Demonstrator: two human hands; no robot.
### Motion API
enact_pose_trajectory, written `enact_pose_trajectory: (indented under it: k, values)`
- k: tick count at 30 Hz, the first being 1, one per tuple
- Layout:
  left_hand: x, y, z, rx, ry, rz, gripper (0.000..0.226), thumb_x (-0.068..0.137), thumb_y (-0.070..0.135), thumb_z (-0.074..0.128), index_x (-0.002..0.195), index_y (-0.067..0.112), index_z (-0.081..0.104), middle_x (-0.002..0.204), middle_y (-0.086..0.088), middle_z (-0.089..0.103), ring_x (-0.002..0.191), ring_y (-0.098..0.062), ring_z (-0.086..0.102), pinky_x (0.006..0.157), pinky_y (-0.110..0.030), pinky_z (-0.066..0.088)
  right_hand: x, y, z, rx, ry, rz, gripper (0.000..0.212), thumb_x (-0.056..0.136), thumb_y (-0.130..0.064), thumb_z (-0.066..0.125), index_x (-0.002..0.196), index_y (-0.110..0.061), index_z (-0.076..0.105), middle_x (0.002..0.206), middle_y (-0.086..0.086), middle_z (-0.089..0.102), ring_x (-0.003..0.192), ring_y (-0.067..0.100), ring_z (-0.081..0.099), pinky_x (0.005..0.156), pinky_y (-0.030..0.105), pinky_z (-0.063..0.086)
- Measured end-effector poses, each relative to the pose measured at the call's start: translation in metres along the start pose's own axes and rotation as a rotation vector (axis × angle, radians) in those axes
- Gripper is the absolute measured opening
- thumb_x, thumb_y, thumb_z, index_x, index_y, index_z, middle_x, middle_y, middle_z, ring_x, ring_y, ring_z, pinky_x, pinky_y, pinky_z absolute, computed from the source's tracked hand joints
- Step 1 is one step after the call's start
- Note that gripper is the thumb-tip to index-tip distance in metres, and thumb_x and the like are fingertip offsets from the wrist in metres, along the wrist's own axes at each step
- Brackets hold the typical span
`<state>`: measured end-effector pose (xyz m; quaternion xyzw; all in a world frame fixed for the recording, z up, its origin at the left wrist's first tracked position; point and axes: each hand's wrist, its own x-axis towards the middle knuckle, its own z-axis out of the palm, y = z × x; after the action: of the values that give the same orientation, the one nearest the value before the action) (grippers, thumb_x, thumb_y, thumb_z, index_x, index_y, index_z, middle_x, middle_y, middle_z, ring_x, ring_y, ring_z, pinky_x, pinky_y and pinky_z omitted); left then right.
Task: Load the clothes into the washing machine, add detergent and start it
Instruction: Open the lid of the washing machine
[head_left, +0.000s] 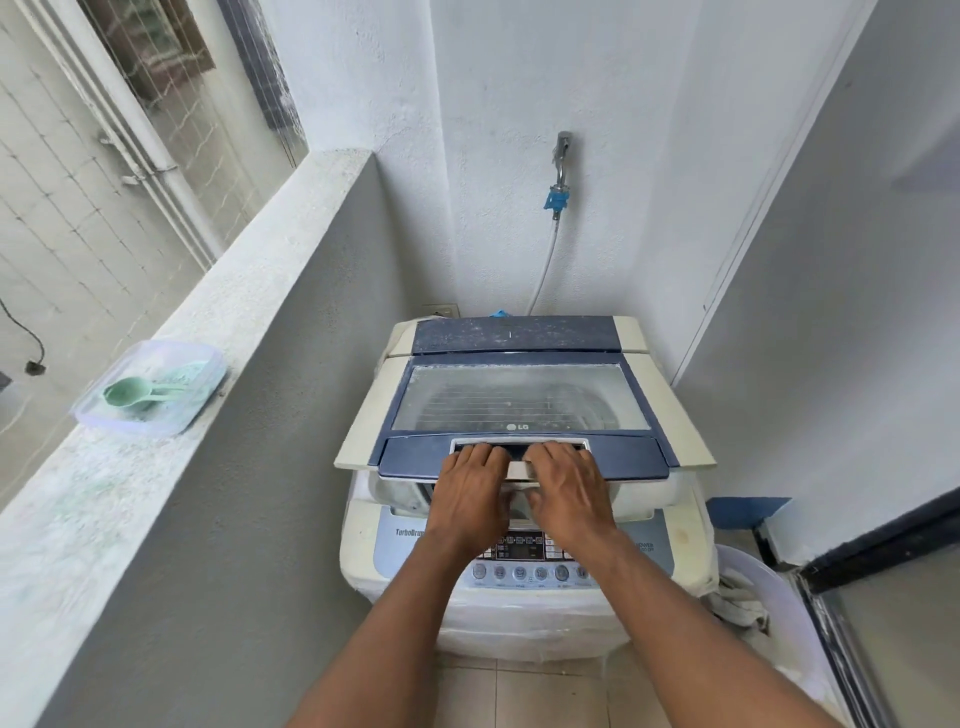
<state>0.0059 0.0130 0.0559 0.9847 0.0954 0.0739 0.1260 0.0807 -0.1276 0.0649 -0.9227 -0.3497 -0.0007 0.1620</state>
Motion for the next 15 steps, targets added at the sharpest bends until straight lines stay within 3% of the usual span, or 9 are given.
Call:
enact_pose_trajectory:
  k: [4, 10, 15]
  values:
    - [0.015, 0.001, -0.023, 0.053, 0.059, -0.002, 0.039, 0.074, 0.01, 0.07, 0.111, 0.019, 0.062, 0.103, -0.002, 0.064, 0.096, -0.029, 0.06, 0.085, -0.038, 0.045, 0.012, -0.003, -0.026, 0.009, 0.085, -0.032, 0.042, 0.072, -0.019, 0.09, 0.097, -0.025, 0.057, 0.094, -0.006, 0.061, 0.09, 0.022, 0.06, 0.086, 0.037, 0.048]
    - [0.044, 0.003, -0.06, 0.065, 0.161, 0.03, 0.046, 0.08, 0.014, 0.074, 0.122, 0.023, 0.061, 0.112, 0.0, 0.063, 0.104, -0.026, 0.058, 0.095, -0.038, 0.046, 0.035, -0.006, -0.057, 0.01, 0.215, -0.069, 0.051, 0.075, -0.023, 0.09, 0.12, -0.023, 0.067, 0.111, -0.003, 0.066, 0.102, 0.02, 0.062, 0.094, 0.035, 0.049]
    - [0.063, 0.005, -0.083, 0.056, 0.283, 0.05, 0.052, 0.075, 0.012, 0.079, 0.126, 0.019, 0.067, 0.115, -0.003, 0.07, 0.104, -0.028, 0.063, 0.098, -0.039, 0.05, 0.053, -0.007, -0.069, -0.028, 0.322, -0.103, 0.055, 0.078, -0.023, 0.088, 0.128, -0.019, 0.065, 0.117, -0.001, 0.066, 0.107, 0.022, 0.061, 0.104, 0.038, 0.048]
